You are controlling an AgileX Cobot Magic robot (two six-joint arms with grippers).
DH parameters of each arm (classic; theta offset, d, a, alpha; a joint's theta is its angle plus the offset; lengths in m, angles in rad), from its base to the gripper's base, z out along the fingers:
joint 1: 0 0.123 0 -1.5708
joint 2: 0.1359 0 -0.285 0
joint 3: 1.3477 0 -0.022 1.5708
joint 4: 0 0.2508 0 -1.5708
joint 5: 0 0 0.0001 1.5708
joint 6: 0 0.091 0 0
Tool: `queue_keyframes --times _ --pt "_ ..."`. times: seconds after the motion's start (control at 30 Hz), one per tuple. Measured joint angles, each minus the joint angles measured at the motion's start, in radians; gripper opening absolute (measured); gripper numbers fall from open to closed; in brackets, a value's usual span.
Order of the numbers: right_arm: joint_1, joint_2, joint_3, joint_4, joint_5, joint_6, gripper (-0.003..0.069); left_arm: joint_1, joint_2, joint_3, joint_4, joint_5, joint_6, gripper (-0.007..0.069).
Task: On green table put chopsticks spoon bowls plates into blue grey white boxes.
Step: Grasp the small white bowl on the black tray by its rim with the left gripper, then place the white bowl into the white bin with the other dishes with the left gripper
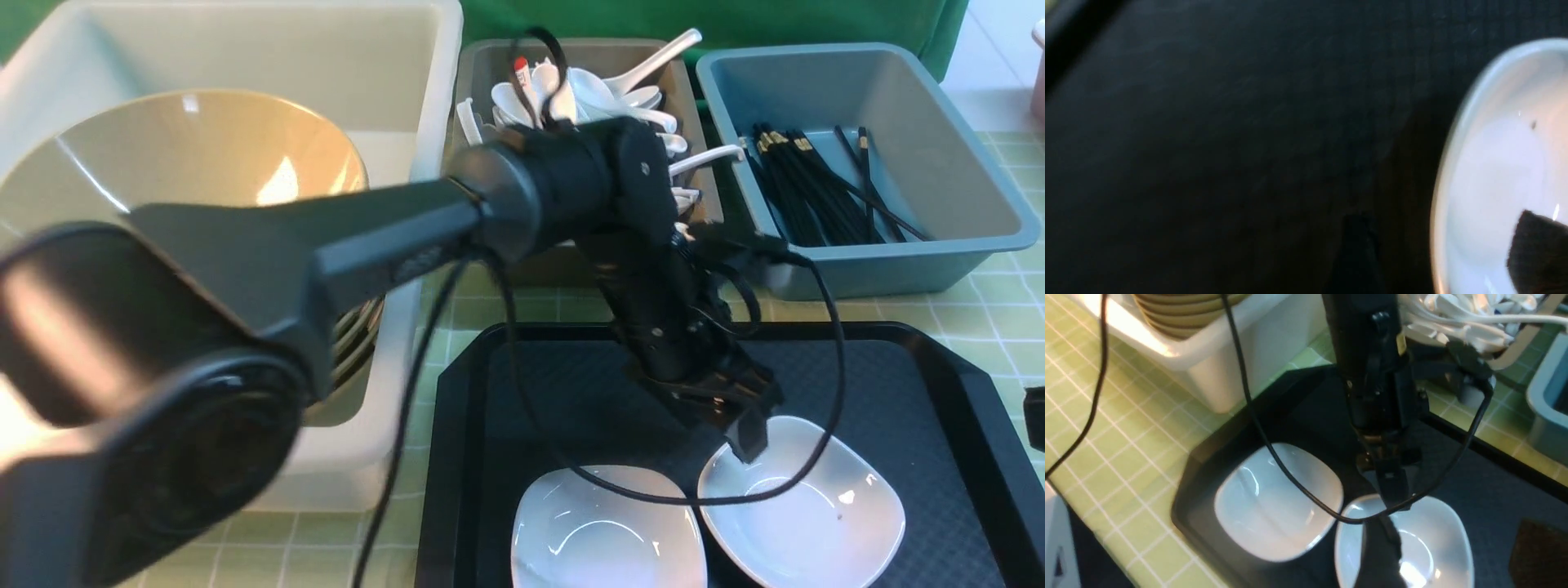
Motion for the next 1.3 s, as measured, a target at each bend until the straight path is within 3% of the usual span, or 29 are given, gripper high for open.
queue_keyframes --times 0.03,0.07,0.2,0.27,0.53,0.67,0.73,0.83,1.0,1.17,1.27,1.3 --pt "0.0 0.0 0.0 -0.02 0.001 0.007 0.0425 0.0 0.025 -0.02 -0.018 0.015 0.007 0.0335" --pt "0.0 0.0 0.0 -0.02 0.001 0.009 0.0425 0.0 0.029 -0.023 -0.02 0.015 0.007 0.0335" --pt "0.0 0.0 0.0 -0.078 0.004 0.039 0.0425 0.0 0.087 -0.065 -0.037 0.08 0.019 0.0069" --pt "0.0 0.0 0.0 -0.084 0.004 0.045 0.0425 0.0 0.087 -0.071 -0.042 0.086 0.019 0.0027" --pt "0.033 0.001 -0.004 -0.081 0.004 0.044 0.0414 0.028 -0.043 -0.071 -0.015 0.125 0.019 0.0015" --pt "0.069 0.011 -0.053 -0.02 0.004 -0.032 0.0311 0.109 -0.191 -0.071 -0.018 0.13 -0.005 0.0015" --pt "0.077 0.039 -0.109 0.079 -0.003 -0.12 0.0175 0.208 -0.308 -0.071 -0.025 0.134 -0.023 0.0015" --pt "0.08 0.092 -0.192 0.201 0.005 -0.248 0.0052 0.359 -0.447 -0.062 -0.054 0.142 -0.058 0.0015" --pt "0.142 0.187 -0.292 0.268 0.032 -0.373 0.0025 0.628 -0.7 0.101 -0.084 0.139 -0.129 0.0015" --pt "0.307 0.297 -0.381 0.271 0.038 -0.392 0.0024 1.023 -0.938 0.441 -0.126 0.157 -0.141 0.0015" --pt "0.417 0.374 -0.412 0.272 0.037 -0.392 0.0024 1.264 -1.006 0.588 -0.255 0.111 -0.161 0.0015" --pt "0.443 0.389 -0.415 0.271 0.034 -0.388 0.0024 1.302 -1.012 0.605 -0.288 0.099 -0.162 0.0015"
